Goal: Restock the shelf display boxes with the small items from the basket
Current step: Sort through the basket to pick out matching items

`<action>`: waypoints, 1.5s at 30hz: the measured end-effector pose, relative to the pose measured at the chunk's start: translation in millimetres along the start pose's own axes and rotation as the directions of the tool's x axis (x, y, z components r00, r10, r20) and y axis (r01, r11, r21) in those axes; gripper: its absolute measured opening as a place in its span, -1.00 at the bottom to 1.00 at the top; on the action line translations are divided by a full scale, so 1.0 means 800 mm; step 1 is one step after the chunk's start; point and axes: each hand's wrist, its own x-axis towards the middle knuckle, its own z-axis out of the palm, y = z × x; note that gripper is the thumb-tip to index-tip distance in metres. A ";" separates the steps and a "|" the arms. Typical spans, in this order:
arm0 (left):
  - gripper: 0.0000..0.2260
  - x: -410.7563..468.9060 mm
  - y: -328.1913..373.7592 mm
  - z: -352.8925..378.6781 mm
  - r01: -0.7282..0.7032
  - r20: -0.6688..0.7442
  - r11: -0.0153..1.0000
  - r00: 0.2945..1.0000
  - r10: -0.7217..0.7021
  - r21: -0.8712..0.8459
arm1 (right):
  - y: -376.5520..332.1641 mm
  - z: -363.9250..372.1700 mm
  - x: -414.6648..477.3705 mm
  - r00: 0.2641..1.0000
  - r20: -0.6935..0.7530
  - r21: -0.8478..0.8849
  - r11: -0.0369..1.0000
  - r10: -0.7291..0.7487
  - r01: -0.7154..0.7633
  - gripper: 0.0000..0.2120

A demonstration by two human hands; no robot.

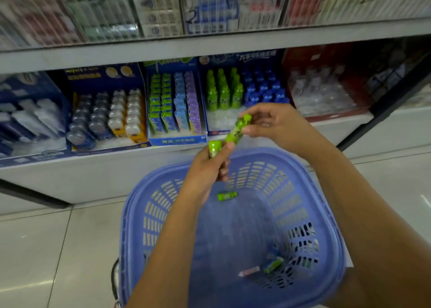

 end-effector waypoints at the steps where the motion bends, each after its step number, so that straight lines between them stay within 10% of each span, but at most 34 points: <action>1: -0.81 0.002 0.009 -0.002 0.025 -0.054 0.999 0.998 -0.027 -0.025 | -0.005 0.000 0.014 0.996 -0.075 -0.027 0.999 -0.045 0.043 -0.78; 10: -0.68 -0.003 0.033 -0.025 0.174 -0.090 0.930 0.973 -0.213 -0.322 | -0.014 0.029 0.123 0.995 -0.060 -0.473 0.880 -0.082 0.044 -0.59; 23: -0.75 -0.020 0.039 -0.047 0.119 0.019 0.896 0.992 -0.123 -0.427 | -0.004 0.036 0.128 1.000 0.028 -0.538 0.843 -0.001 0.016 -0.53; 28: -0.84 -0.022 0.046 -0.042 0.041 -0.010 0.863 0.999 -0.053 -0.504 | -0.013 0.034 0.082 0.991 -0.099 -0.441 0.897 -0.088 0.035 -0.59; 33: -0.92 -0.013 0.049 -0.015 -0.042 -0.079 0.807 0.997 -0.006 -0.590 | -0.022 0.030 -0.001 0.998 0.022 0.075 0.995 0.063 -0.064 -0.75; 38: -0.85 -0.005 0.049 0.032 -0.063 -0.066 0.783 0.997 0.028 -0.619 | -0.016 0.055 -0.020 0.967 -0.249 0.368 0.929 0.053 0.044 -0.84; 45: -0.75 0.010 0.051 0.049 -0.179 -0.132 0.912 0.981 0.140 -0.369 | -0.012 0.034 0.011 0.920 -0.381 0.214 0.960 -0.087 0.179 -0.79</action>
